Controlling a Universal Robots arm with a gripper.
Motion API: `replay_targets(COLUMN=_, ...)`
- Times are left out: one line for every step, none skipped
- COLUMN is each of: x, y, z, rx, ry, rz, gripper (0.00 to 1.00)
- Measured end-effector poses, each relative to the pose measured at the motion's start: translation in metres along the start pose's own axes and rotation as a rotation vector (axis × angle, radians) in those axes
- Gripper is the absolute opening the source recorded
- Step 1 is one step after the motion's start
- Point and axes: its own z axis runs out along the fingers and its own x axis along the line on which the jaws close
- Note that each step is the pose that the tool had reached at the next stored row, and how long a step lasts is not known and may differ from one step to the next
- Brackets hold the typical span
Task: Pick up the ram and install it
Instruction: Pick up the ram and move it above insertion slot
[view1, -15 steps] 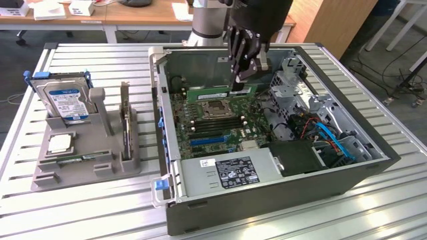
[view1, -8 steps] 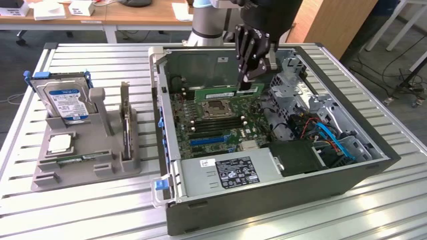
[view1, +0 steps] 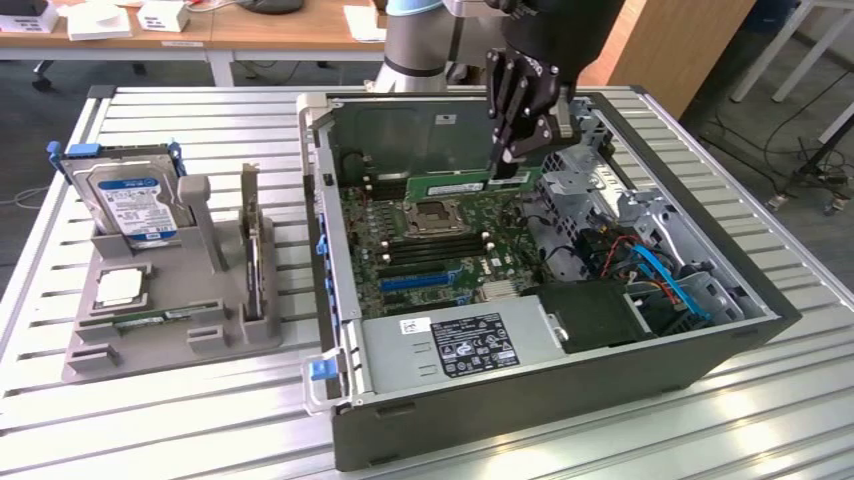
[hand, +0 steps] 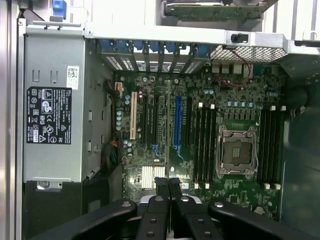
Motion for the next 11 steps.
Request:
replay_targets(x=0.000, y=-0.0001, z=0.0000, rx=0.0000, ry=0.0001, rz=0.000, gripper=0.11)
replay_targets(x=0.000, y=-0.0001, z=0.0000, rx=0.0000, ry=0.0000, rz=0.000, gripper=0.11)
replay_targets(x=0.000, y=-0.0001, z=0.0000, rx=0.0001, ry=-0.0001, rz=0.000, gripper=0.11)
replay_targets(x=0.000, y=-0.0001, z=0.0000, rx=0.0001, ry=-0.0001, rz=0.000, gripper=0.11)
replay_targets(x=0.000, y=-0.0001, z=0.0000, rx=0.0001, ry=0.0000, rz=0.000, gripper=0.11)
replay_targets(x=-0.001, y=-0.0002, z=0.0001, rx=0.0001, ry=-0.0002, rz=0.000, gripper=0.11)
replay_targets(x=-0.002, y=-0.0003, z=0.0001, rx=0.0001, ry=-0.0002, rz=0.000, gripper=0.11)
replay_targets(x=-0.004, y=-0.0003, z=0.0001, rx=0.0001, ry=0.0000, rz=0.000, gripper=0.11)
replay_targets(x=-0.007, y=-0.0003, z=0.0002, rx=0.0001, ry=0.0000, rz=0.000, gripper=0.11)
replay_targets(x=-0.009, y=-0.0004, z=0.0003, rx=0.0001, ry=-0.0001, rz=0.000, gripper=0.11)
replay_targets(x=-0.011, y=-0.0004, z=0.0003, rx=0.0001, ry=-0.0001, rz=0.000, gripper=0.11)
